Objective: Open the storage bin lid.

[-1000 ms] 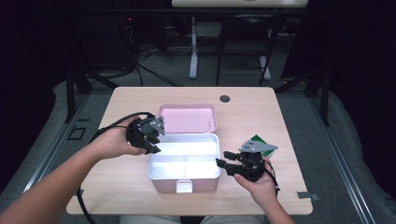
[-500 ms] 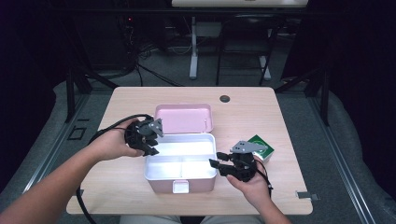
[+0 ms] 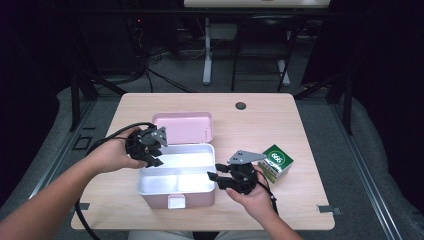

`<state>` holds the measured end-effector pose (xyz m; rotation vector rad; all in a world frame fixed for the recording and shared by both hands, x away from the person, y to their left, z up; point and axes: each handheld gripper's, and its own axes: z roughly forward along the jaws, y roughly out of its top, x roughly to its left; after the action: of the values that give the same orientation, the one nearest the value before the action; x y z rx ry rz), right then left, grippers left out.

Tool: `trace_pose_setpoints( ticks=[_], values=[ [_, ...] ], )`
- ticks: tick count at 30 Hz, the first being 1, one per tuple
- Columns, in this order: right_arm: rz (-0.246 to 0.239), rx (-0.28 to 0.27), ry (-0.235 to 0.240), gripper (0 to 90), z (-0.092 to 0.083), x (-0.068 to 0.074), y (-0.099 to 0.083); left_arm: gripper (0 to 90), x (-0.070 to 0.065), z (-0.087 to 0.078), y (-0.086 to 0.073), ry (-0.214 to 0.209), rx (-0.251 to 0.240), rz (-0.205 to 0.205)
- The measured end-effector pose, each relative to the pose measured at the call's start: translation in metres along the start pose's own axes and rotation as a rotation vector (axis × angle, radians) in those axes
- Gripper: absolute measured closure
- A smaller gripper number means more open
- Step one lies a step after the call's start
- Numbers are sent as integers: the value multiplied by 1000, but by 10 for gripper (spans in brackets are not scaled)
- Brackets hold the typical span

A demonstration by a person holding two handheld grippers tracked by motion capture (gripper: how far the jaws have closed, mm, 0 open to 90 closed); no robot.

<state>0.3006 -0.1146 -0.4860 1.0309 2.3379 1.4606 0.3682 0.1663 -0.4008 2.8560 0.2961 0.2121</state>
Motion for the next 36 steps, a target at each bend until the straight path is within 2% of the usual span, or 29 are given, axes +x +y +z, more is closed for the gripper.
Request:
trace_pose_setpoints(
  ticks=[5, 10, 11, 12, 13, 14, 15, 18, 22, 27, 32, 36],
  values=[
    [-1, -3, 26, 563, 8, 5, 3, 650, -2, 3, 2, -8, 6, 10],
    [-2, -5, 59, 564, 6, 5, 3, 657, -4, 6, 5, -20, 27, 24],
    [-13, -13, 61, 609, 4, 5, 3, 663, -4, 7, 6, -20, 32, 30],
    [-13, -13, 61, 609, 4, 5, 3, 666, -4, 7, 6, -20, 32, 30],
    [-44, -12, 71, 683, -2, 6, 3, 672, -5, 8, 7, -17, 41, 32],
    [-44, -12, 71, 683, -2, 6, 3, 681, -5, 8, 7, -17, 41, 32],
    [-56, -15, 82, 732, -8, 7, 3, 693, -5, 8, 9, -18, 57, 45],
    [-81, -12, 53, 750, -14, 8, 0, 718, -6, 10, 13, -20, 71, 58],
    [-73, 8, 31, 770, -17, 4, -5, 728, -10, 16, 17, -35, 89, 83],
    [-66, 20, 26, 772, -15, 2, -9, 730, -11, 24, 23, -36, 140, 108],
    [-61, 32, 16, 776, -12, -2, -12, 740, -11, 32, 28, -39, 169, 123],
    [-54, 43, 28, 778, -9, -1, -14, 755, -12, 38, 31, -42, 193, 137]
  ],
)
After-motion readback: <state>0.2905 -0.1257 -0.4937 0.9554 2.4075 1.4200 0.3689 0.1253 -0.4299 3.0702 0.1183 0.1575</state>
